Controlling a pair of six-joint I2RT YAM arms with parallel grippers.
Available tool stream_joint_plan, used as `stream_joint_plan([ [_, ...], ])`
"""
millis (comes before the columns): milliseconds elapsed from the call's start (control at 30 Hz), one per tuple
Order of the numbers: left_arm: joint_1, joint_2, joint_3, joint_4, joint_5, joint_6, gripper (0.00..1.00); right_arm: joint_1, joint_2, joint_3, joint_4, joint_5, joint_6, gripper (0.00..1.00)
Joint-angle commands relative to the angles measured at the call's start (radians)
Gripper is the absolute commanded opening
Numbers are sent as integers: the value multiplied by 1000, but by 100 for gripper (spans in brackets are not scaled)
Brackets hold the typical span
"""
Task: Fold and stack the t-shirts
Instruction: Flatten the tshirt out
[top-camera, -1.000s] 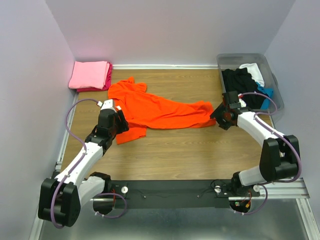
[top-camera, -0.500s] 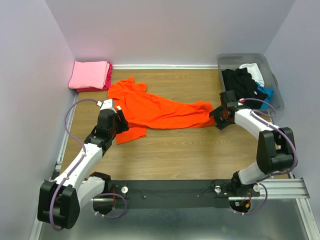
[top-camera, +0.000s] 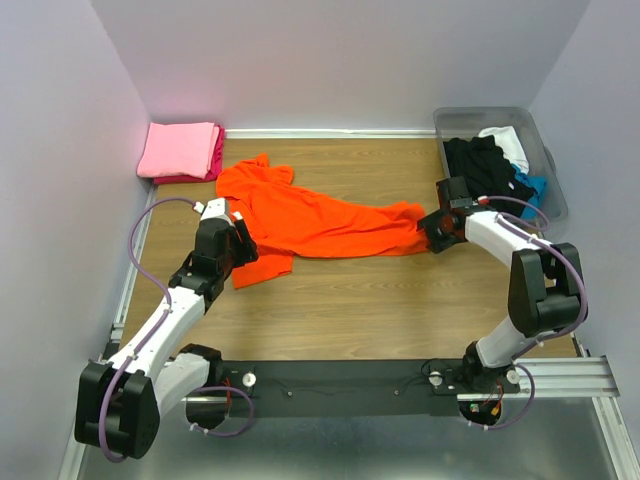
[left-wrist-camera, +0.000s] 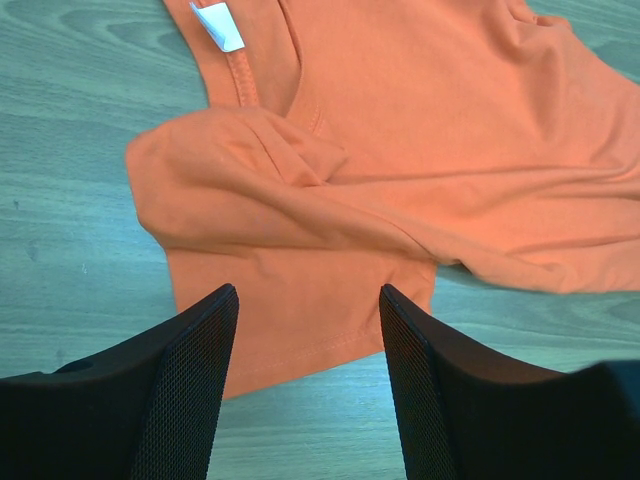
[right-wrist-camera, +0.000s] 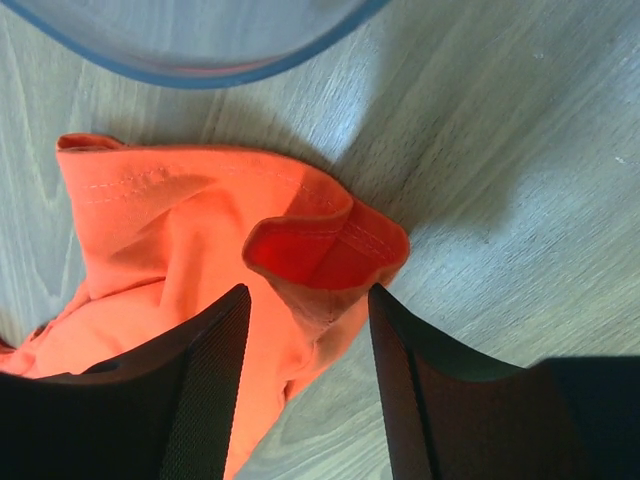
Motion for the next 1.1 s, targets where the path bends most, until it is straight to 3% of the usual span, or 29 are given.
stream_joint_plan([
  [0, -6, -17, 3, 21, 20, 11, 67, -1, 17, -13, -6, 40, 36, 56],
  [133, -6, -11, 5, 24, 21, 13, 67, -1, -6, -42, -6, 41, 36, 50],
  [267, -6, -9, 6, 24, 23, 11, 66, -1, -51, -99, -7, 38, 34, 35],
  [500, -8, -5, 6, 24, 24, 13, 67, -1, -129, -182, -7, 35, 36, 20],
  [667, -8, 5, -1, 11, 21, -16, 67, -2, -170, -213, -6, 43, 25, 3],
  [867, -6, 92, 23, -125, -121, -205, 57, -1, -169, -187, 3, 55, -45, 1],
  [1067, -5, 230, 59, -177, -197, -280, 52, -1, -146, -132, 8, 90, -166, 1],
])
